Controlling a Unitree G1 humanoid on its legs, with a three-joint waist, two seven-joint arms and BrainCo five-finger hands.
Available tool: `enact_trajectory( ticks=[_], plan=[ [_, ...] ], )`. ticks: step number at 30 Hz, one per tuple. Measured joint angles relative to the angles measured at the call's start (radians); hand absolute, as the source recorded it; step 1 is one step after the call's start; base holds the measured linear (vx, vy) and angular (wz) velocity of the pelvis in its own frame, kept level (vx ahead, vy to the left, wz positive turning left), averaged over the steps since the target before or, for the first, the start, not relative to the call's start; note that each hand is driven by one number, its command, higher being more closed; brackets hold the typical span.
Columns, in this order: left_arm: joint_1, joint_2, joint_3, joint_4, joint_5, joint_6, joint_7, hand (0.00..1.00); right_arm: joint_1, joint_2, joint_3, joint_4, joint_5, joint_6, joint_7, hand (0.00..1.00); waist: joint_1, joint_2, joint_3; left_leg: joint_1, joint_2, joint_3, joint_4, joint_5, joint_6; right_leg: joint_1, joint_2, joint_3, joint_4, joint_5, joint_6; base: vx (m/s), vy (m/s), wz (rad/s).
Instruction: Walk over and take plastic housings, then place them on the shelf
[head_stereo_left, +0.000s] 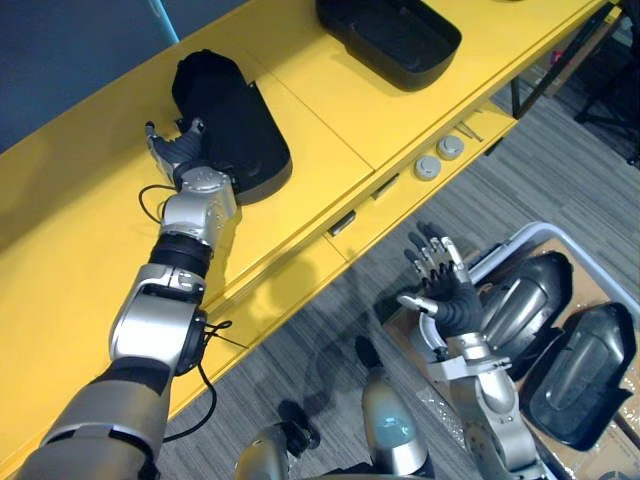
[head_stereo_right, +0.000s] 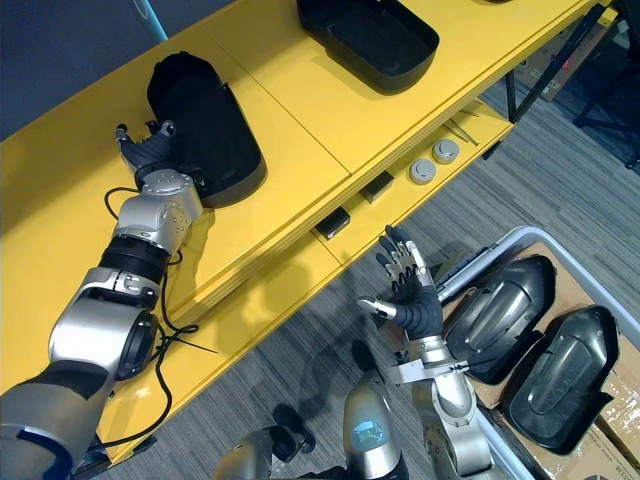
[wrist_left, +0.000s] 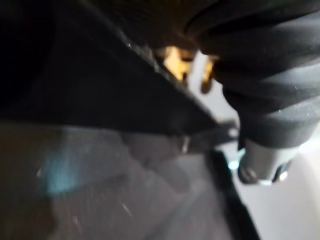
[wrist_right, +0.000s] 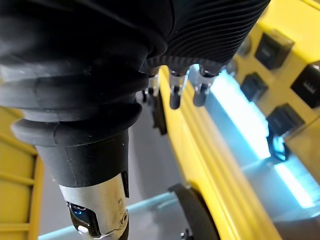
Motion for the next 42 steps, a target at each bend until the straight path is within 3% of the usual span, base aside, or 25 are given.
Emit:
enact_trajectory(
  ticks=[9,17,22,26,30,32,35,37,39,41,42],
  plan=[
    [0.002,-0.002,0.033,0.022,-0.006,-0.005,0.093,0.00,0.025,0.002,0.023,0.002,0.000,-0.009,-0.001,0.00,0.000,0.000,0.000,0.024,0.000,0.000,-0.010,0.000,0.000,0.030,-0.001,-0.003,-0.019,0.002,0.002,0.00,0.000,0.00],
    [0.002,-0.008,0.058,-0.065,0.016,-0.149,0.148,0.00,0.048,0.021,0.056,0.002,-0.001,-0.031,0.003,0.00,0.000,-0.003,-0.002,0.047,-0.001,0.001,-0.027,0.000,0.000,0.055,0.000,-0.005,-0.038,0.007,0.003,0.00,0.000,0.00],
    [0.013,-0.008,0.058,-0.148,0.075,-0.176,0.137,0.00,0.059,0.027,0.060,0.001,-0.007,-0.074,0.028,0.00,0.003,-0.005,-0.019,0.070,-0.003,0.001,-0.044,0.001,-0.002,0.082,-0.001,-0.011,-0.057,0.007,0.003,0.00,0.000,0.00],
    [0.080,-0.007,0.060,-0.181,0.095,-0.203,0.067,0.00,0.039,0.026,0.059,0.000,-0.042,-0.095,0.043,0.00,0.015,-0.007,-0.097,0.094,0.002,-0.008,-0.063,0.004,-0.006,0.109,-0.001,-0.029,-0.071,0.007,0.003,0.04,-0.007,0.05],
    [0.143,-0.006,0.059,-0.251,0.096,-0.286,-0.036,0.00,-0.036,0.016,0.057,0.003,-0.041,-0.099,0.048,0.00,0.046,0.004,-0.150,0.118,-0.012,-0.042,-0.088,0.016,-0.007,0.152,-0.011,-0.078,-0.087,0.006,0.002,0.00,-0.011,0.25],
    [0.247,-0.002,0.056,-0.437,0.125,-0.335,-0.139,0.00,-0.112,-0.004,0.053,0.017,-0.052,-0.093,0.043,0.00,0.073,0.017,-0.169,0.124,-0.028,-0.082,-0.112,0.034,-0.003,0.172,-0.018,-0.125,-0.088,0.006,0.002,-0.03,-0.034,0.55],
    [0.553,-0.016,0.046,-0.803,0.119,-0.383,-0.294,0.00,-0.254,-0.022,0.054,0.156,-0.096,-0.048,-0.015,0.00,0.137,0.044,-0.200,0.141,-0.043,-0.149,-0.132,0.056,0.001,0.224,-0.031,-0.215,-0.085,-0.006,-0.004,-0.03,-0.031,0.58],
    [0.717,-0.058,0.046,-0.931,0.089,-0.391,-0.357,0.00,-0.280,-0.024,0.054,0.209,-0.106,-0.015,-0.060,0.00,0.176,0.054,-0.219,0.140,-0.052,-0.196,-0.135,0.066,0.002,0.248,-0.037,-0.261,-0.083,-0.017,-0.005,-0.03,-0.026,0.71],
    [0.951,-0.116,0.048,-1.032,0.039,-0.425,-0.456,0.00,-0.315,-0.019,0.062,0.274,-0.121,0.036,-0.108,0.00,0.237,0.058,-0.228,0.143,-0.059,-0.242,-0.135,0.077,-0.001,0.276,-0.041,-0.308,-0.077,-0.032,-0.008,-0.07,-0.043,0.73],
    [1.163,-0.172,0.045,-1.098,-0.009,-0.440,-0.565,0.00,-0.348,0.004,0.091,0.340,-0.140,0.082,-0.153,0.00,0.304,0.046,-0.235,0.140,-0.066,-0.287,-0.155,0.100,-0.007,0.295,-0.044,-0.365,-0.075,-0.045,-0.021,-0.09,-0.052,0.65],
    [1.202,-0.186,0.044,-1.112,-0.017,-0.442,-0.590,0.00,-0.355,0.015,0.098,0.354,-0.142,0.089,-0.160,0.00,0.316,0.042,-0.237,0.138,-0.068,-0.303,-0.162,0.107,-0.009,0.297,-0.045,-0.380,-0.074,-0.047,-0.024,-0.08,-0.055,0.54]
  ],
)
